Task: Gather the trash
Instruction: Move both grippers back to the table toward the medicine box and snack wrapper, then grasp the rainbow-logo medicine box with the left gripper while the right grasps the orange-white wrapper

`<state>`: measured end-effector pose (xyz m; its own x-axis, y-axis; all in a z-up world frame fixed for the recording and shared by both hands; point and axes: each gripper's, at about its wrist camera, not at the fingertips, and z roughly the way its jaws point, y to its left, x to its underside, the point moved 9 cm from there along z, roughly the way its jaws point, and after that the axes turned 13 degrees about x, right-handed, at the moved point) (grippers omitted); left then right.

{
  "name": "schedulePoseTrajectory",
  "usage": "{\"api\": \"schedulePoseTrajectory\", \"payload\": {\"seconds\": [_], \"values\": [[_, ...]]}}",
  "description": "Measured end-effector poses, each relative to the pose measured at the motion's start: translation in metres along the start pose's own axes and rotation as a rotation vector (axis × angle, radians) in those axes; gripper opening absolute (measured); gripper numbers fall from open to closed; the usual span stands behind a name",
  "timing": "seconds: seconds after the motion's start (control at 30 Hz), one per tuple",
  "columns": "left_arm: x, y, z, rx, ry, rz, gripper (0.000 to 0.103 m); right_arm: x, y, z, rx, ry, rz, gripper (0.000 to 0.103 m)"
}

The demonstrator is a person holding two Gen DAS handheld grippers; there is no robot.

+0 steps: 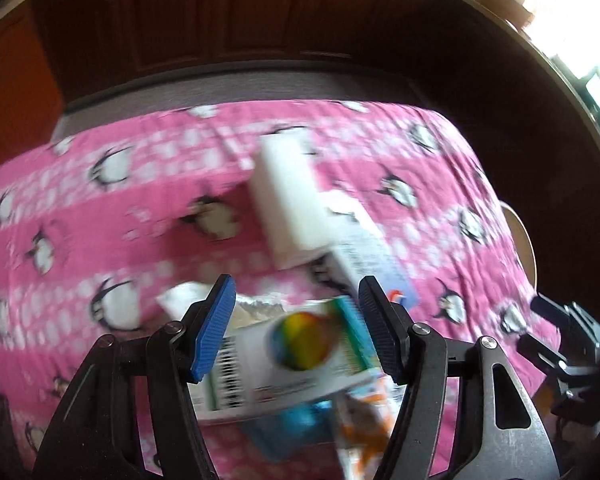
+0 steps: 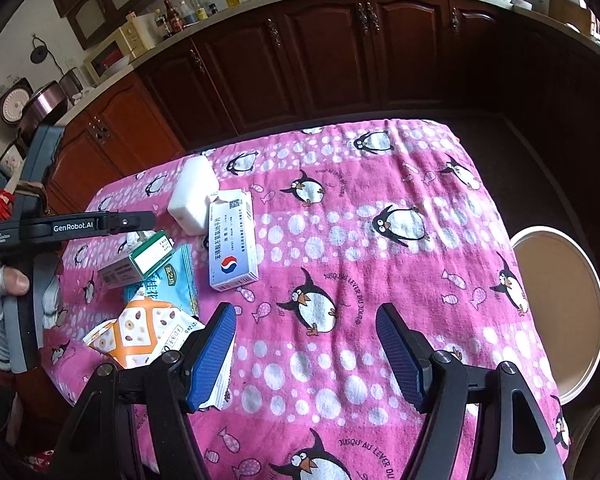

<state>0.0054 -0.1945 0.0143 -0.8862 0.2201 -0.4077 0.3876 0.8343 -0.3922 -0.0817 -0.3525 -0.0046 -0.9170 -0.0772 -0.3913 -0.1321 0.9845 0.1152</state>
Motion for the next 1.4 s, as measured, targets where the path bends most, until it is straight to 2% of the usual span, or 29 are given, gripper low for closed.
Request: {"api": "schedulePoseTrajectory", "payload": {"seconds": [0.1,0.27,0.4,0.47,0.57,0.67,0.77,0.83,0.9,1.03,1.2,1.3,1.4], "values": [[0.002,-0.01,0.012,-0.022,0.043,0.041,0.063,0.001,0.0,0.002,-0.002,0.008,0.004,0.07],[0.018,0.008,0.012,-0.102,0.119,0.041,0.063,0.002,0.006,0.002,-0.008,0.006,-0.012,0.07],[0.058,0.044,-0.016,-0.171,0.164,0.049,0.063,0.001,0.007,0.002,-0.016,0.001,-0.009,0.07],[0.078,0.066,-0.036,-0.166,0.155,0.001,0.063,0.001,0.008,0.003,-0.023,0.001,-0.002,0.07],[0.109,0.1,-0.053,-0.193,0.187,-0.065,0.063,0.001,0.013,0.005,-0.032,0.004,-0.006,0.07],[0.128,0.115,-0.069,-0.142,0.153,-0.116,0.063,0.002,0.021,0.007,-0.042,0.007,-0.021,0.07],[0.131,0.112,-0.09,-0.098,0.085,-0.15,0.063,0.003,0.032,0.01,-0.051,0.015,-0.041,0.07],[0.132,0.11,-0.1,-0.036,0.048,-0.202,0.063,0.003,0.039,0.012,-0.061,0.018,-0.054,0.07],[0.13,0.111,-0.107,-0.02,0.019,-0.227,0.063,0.003,0.044,0.011,-0.068,0.019,-0.064,0.07],[0.123,0.107,-0.116,-0.005,0.004,-0.198,0.063,0.005,0.054,0.01,-0.085,0.022,-0.086,0.07],[0.15,0.118,-0.106,-0.054,0.095,-0.23,0.063,0.009,0.055,0.011,-0.083,0.03,-0.092,0.07],[0.176,0.126,-0.102,-0.117,0.162,-0.28,0.063,0.01,0.053,0.013,-0.083,0.037,-0.083,0.071],[0.19,0.134,-0.1,-0.169,0.207,-0.285,0.063,0.01,0.052,0.015,-0.083,0.041,-0.081,0.071]]}}
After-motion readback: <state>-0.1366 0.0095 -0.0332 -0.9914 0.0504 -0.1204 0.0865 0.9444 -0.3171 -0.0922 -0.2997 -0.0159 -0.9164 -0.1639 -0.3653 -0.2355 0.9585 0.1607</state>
